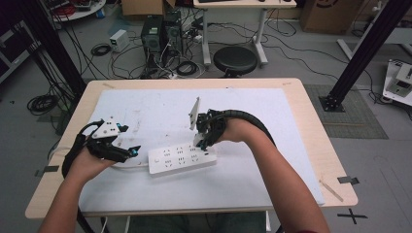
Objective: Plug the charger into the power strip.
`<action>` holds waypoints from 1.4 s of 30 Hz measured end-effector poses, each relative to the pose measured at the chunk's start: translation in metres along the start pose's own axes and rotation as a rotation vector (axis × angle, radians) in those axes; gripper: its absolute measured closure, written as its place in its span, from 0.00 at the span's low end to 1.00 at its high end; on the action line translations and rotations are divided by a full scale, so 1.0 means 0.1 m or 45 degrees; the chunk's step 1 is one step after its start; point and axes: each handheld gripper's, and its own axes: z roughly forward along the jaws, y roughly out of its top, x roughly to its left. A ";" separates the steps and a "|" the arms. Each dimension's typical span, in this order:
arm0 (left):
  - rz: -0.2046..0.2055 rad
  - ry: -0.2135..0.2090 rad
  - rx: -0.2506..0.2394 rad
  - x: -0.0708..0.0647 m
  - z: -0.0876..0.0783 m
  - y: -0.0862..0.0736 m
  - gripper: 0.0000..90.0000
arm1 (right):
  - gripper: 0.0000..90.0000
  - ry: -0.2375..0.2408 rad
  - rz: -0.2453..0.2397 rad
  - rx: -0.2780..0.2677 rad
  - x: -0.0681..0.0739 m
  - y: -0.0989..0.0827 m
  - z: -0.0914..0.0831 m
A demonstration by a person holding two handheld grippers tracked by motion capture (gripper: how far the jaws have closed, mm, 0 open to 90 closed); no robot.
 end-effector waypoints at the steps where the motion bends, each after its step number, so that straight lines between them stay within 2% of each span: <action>1: -0.003 -0.001 0.003 0.00 0.00 -0.01 0.19 | 0.70 0.005 -0.014 0.007 -0.01 0.02 0.02; 13: 0.001 -0.001 0.008 -0.01 -0.03 -0.05 0.19 | 0.70 0.103 -0.101 0.086 -0.13 0.25 0.18; 22: -0.005 0.000 0.004 0.01 -0.04 -0.07 0.19 | 0.70 0.146 -0.135 0.143 -0.19 0.34 0.25; 25: -0.006 -0.001 0.010 0.02 -0.03 -0.08 0.19 | 0.70 0.154 -0.109 0.175 -0.19 0.34 0.26; 38: -0.014 -0.001 -0.001 0.03 -0.03 -0.10 0.19 | 0.70 0.164 -0.108 0.214 -0.24 0.36 0.30; 42: -0.012 -0.005 0.005 0.04 -0.03 -0.12 0.19 | 0.70 0.176 -0.134 0.228 -0.24 0.40 0.34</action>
